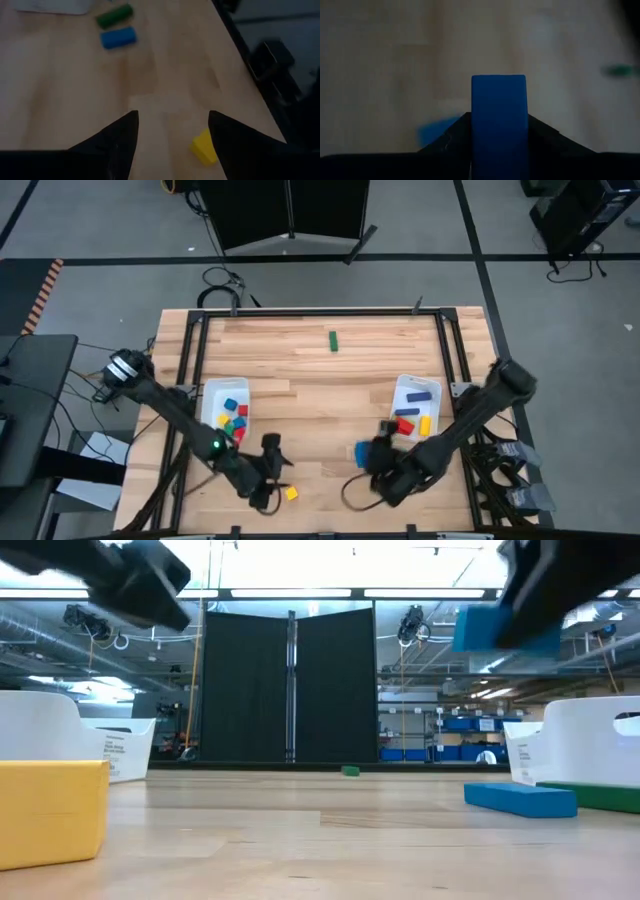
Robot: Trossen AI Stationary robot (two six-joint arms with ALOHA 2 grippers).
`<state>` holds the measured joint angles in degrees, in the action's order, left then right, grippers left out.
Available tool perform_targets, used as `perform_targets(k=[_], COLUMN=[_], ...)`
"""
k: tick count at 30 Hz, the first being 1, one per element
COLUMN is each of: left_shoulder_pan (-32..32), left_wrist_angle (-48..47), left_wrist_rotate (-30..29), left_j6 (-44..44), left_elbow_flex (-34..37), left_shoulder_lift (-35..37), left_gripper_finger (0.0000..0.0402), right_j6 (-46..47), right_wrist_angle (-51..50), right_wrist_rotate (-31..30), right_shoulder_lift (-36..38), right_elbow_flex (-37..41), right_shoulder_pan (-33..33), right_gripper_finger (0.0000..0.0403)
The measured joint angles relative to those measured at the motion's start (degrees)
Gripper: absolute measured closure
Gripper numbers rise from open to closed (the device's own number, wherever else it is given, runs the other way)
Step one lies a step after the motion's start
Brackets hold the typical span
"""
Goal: Sort blocks by size
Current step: Put the blue game piece into the right bin
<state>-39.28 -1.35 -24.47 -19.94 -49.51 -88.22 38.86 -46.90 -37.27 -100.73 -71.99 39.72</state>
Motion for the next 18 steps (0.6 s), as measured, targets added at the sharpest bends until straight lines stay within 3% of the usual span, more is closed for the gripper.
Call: perform_targets(k=[4, 8, 13, 18], left_shoulder_pan=[-1.4, -1.6, -1.7, -1.7], left_wrist_angle=[-4.5, -14.9, -21.3, -21.5], left_wrist_rotate=[1.5, 2.9, 6.5, 9.1], left_j6=[-2.6, -11.4, -16.9, -19.9], left_elbow_flex=[-4.9, -11.5, -18.0, -20.2], left_shoulder_lift=[-5.2, -10.0, -15.5, -18.6], left_gripper_finger=[0.0139, 0.0108, 0.0063, 0.0038], right_j6=[11.6, 24.0, 28.8, 33.3], right_wrist_angle=[-19.5, -34.6, -36.1, -34.9], right_wrist_rotate=[-5.1, -5.5, -1.3, 1.4], right_shoulder_lift=[7.7, 13.5, 18.2, 21.1], right_elbow_flex=[0.1, 1.5, 8.1, 18.1], right_shoulder_pan=[1.1, 1.6, 0.4, -2.2], right_gripper_finger=[0.0262, 0.0262, 0.0262, 0.0262])
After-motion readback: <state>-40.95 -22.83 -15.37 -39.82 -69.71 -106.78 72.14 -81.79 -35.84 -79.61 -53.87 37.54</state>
